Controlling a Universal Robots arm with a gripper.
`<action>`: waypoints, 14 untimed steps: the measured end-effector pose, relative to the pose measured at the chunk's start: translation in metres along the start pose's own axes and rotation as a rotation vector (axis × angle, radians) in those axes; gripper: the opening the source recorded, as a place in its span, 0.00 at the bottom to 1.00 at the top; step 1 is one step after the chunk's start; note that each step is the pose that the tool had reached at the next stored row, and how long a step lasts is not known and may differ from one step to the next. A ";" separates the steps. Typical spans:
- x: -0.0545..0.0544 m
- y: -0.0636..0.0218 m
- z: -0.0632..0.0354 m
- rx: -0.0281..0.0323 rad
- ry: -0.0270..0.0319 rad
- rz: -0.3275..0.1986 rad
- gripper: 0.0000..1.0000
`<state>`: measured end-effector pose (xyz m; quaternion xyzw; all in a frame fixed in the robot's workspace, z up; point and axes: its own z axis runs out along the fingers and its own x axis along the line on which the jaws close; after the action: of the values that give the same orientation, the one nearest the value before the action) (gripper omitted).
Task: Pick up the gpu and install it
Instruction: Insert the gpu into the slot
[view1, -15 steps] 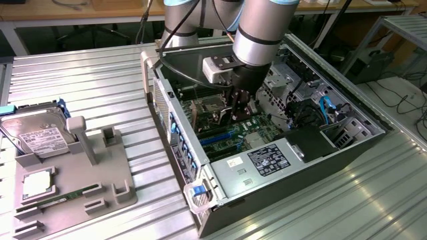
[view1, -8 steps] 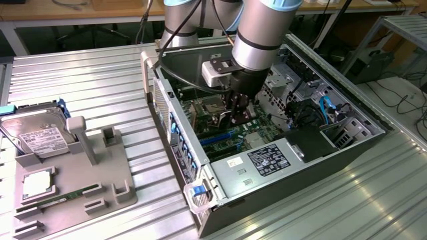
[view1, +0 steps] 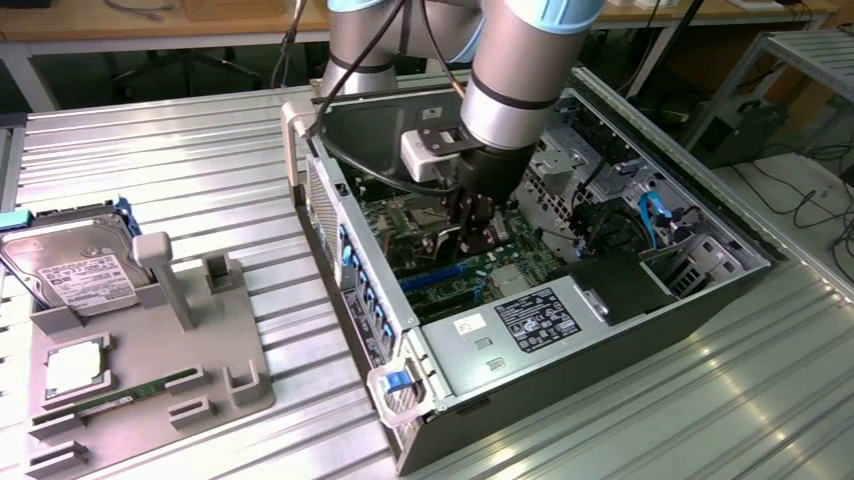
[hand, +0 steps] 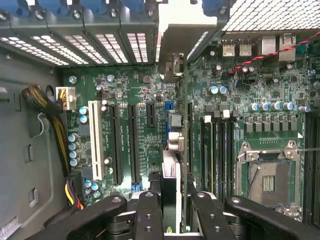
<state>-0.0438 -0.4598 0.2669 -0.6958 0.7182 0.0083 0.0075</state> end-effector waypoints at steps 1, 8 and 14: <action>0.000 0.0010 0.0011 -0.0001 0.0000 0.000 0.27; 0.002 0.0049 0.0064 0.0000 -0.0001 0.000 0.27; 0.003 0.0090 0.0129 -0.0001 0.0002 0.000 0.27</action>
<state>-0.0529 -0.4618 0.2540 -0.6958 0.7181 0.0083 0.0074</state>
